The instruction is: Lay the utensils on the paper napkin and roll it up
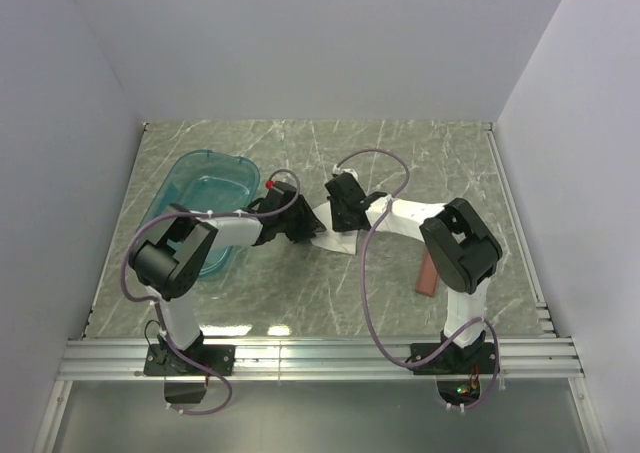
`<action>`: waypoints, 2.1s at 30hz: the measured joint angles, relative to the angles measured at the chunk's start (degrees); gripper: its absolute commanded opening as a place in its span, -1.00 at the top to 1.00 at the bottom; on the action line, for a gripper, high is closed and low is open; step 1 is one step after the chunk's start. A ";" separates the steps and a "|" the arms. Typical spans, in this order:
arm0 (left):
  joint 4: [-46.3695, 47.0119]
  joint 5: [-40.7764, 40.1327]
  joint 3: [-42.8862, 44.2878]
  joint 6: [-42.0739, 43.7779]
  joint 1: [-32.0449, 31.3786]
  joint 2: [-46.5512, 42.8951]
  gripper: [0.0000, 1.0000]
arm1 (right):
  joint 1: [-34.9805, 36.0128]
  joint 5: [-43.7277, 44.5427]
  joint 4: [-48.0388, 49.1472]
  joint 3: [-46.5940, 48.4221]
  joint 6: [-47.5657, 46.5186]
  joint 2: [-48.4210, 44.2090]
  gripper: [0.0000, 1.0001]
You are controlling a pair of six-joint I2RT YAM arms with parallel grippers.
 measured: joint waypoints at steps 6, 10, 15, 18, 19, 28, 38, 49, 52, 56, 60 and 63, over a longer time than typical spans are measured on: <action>-10.97 -7.28 2.71 4.70 1.20 -3.17 -0.22 | -0.04 -0.46 2.84 -2.05 -0.57 -0.94 0.65; -11.98 -8.41 2.73 5.66 1.77 -3.10 -0.25 | -0.61 -1.84 4.70 -3.54 -0.57 -1.62 0.65; -9.25 -7.54 3.45 7.04 2.14 -1.64 -0.27 | -1.38 -3.52 6.64 -4.98 -0.28 -2.34 0.64; -8.79 -7.45 5.25 7.58 2.36 0.13 -0.16 | -1.73 -4.31 7.39 -5.64 -0.11 -2.67 0.64; -8.79 -7.45 6.10 7.67 2.40 0.83 -0.02 | -1.81 -4.48 7.39 -5.68 0.00 -2.71 0.64; -9.35 -6.58 8.22 10.62 2.51 3.48 0.99 | -2.03 -4.81 7.93 -6.03 1.49 -2.78 0.63; -3.26 -0.44 5.18 12.02 -1.84 -3.91 0.99 | -2.36 -6.01 9.99 -7.28 4.31 -3.06 0.64; -0.48 0.50 3.89 12.00 -3.08 -5.68 0.99 | -3.15 -8.59 11.37 -8.33 6.01 -3.72 0.59; -0.94 0.26 3.89 12.00 -3.10 -5.68 0.99 | -3.56 -9.64 9.55 -8.33 6.01 -4.42 0.59; -1.75 -0.50 3.91 11.98 -3.08 -5.53 0.99 | -4.39 -11.13 6.99 -8.31 5.84 -5.53 0.60; -2.89 -0.98 4.09 11.98 -3.10 -5.20 0.99 | -5.42 -12.50 5.27 -8.31 5.42 -7.10 0.63; -3.43 -1.53 4.46 11.96 -3.10 -5.03 0.99 | -5.70 -13.07 4.42 -8.48 5.18 -8.74 0.65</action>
